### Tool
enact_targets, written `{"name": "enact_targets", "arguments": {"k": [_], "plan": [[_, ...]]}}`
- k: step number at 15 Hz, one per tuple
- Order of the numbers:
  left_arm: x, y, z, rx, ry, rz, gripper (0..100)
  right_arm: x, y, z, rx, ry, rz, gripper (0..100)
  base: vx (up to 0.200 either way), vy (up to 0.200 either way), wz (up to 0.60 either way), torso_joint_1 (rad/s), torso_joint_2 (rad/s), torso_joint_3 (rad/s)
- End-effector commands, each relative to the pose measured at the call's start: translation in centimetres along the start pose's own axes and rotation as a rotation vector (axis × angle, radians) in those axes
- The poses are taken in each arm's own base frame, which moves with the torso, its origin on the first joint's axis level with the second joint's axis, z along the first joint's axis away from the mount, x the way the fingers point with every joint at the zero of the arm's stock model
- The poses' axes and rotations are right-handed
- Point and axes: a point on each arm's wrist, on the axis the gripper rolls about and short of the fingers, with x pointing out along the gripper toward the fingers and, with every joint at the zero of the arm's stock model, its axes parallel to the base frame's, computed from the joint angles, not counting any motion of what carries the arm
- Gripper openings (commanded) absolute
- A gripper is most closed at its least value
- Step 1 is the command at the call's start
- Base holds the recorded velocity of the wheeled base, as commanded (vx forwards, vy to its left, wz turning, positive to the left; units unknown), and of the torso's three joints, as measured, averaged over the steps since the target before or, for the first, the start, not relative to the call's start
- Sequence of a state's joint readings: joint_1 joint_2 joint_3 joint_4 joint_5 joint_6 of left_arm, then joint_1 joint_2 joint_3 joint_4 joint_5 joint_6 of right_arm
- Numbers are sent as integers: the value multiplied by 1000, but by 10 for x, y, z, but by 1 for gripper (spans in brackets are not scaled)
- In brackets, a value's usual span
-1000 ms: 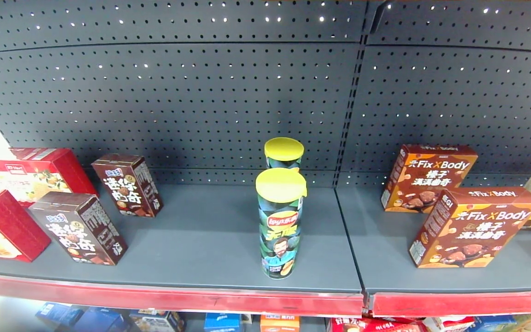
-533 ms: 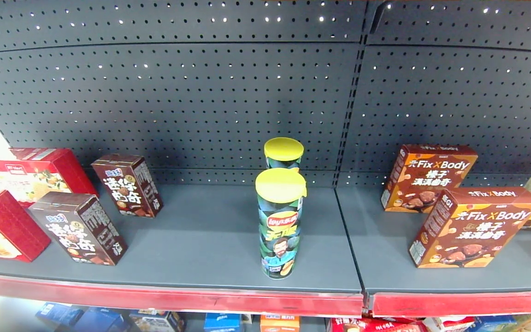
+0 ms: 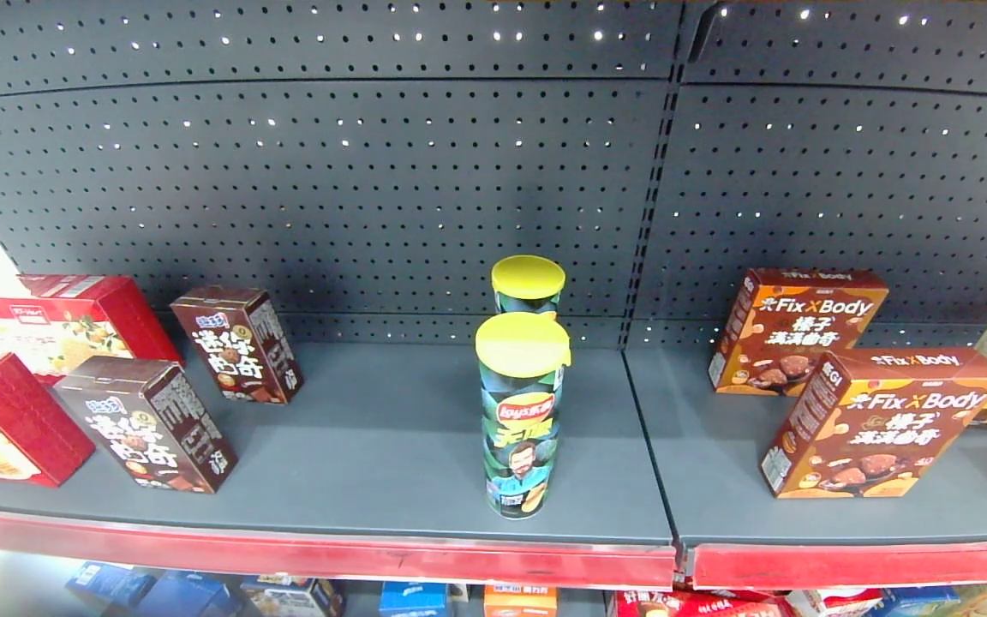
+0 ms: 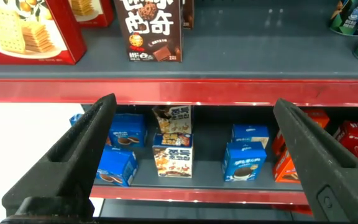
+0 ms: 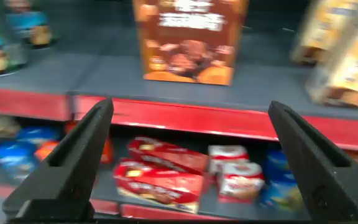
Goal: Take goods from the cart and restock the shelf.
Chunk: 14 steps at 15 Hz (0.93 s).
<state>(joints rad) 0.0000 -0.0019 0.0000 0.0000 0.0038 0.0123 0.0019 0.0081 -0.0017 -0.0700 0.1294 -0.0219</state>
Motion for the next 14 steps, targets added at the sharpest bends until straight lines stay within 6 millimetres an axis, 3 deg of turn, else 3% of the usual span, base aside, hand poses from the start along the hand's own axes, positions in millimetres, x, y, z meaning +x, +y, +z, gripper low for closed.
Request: {"name": "enact_targets", "arguments": {"k": [1,3,14], "plan": [[0,0,0,0,2,1,100,-1,-2,-5,-4,42,-115,100,0,0,0,0,0,0],[0,0,0,1,2,1,100,-1,-4,-7,42,59,-186,100,0,0,0,0,0,0],[0,0,0,0,2,1,100,-1,-3,-7,28,60,-157,100,0,0,0,0,0,0]]}}
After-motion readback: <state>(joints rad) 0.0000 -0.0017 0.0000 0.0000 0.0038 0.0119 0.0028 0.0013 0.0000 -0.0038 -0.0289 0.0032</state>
